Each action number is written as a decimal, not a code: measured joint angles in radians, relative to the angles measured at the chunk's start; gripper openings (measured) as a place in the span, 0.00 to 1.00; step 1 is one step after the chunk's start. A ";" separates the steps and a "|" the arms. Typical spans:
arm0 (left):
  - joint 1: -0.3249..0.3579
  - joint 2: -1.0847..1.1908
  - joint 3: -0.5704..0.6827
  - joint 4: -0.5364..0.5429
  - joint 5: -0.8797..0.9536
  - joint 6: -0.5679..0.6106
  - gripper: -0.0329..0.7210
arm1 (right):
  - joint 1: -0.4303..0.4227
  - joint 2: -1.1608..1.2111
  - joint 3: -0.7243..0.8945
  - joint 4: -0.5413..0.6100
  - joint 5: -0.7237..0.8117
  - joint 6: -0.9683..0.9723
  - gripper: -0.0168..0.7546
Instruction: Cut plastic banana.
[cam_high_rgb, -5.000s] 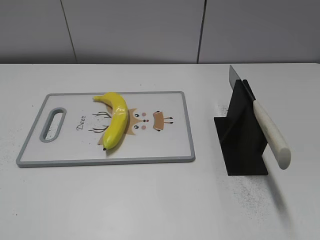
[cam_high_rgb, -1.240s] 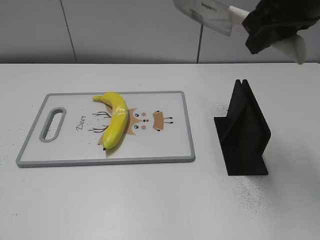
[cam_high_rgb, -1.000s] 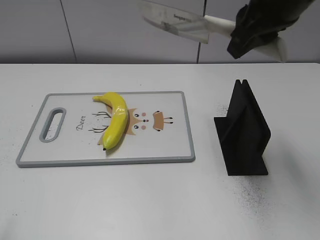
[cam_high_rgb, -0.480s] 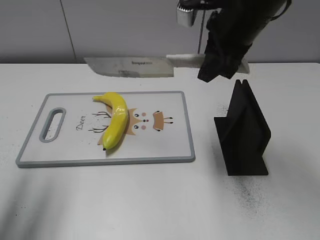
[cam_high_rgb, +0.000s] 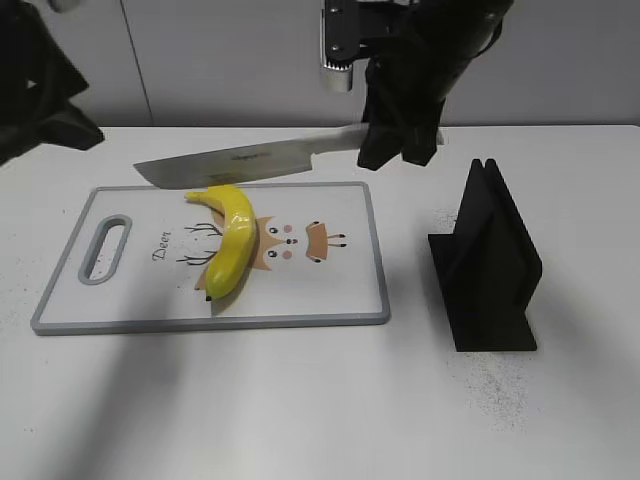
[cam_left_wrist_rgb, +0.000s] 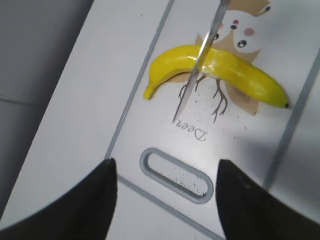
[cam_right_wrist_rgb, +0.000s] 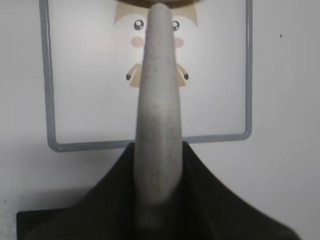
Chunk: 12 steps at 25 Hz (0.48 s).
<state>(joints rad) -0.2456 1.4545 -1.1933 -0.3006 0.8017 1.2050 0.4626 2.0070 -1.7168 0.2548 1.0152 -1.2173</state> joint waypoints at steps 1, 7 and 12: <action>-0.015 0.027 -0.016 -0.003 0.001 0.016 0.82 | 0.000 0.015 -0.013 0.022 0.000 -0.024 0.23; -0.065 0.193 -0.121 -0.005 0.015 0.069 0.82 | 0.000 0.077 -0.049 0.141 -0.004 -0.142 0.23; -0.076 0.277 -0.178 -0.005 0.042 0.081 0.80 | 0.000 0.100 -0.050 0.148 -0.025 -0.157 0.23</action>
<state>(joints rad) -0.3212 1.7310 -1.3714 -0.3059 0.8432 1.2863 0.4626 2.1067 -1.7672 0.4028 0.9905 -1.3741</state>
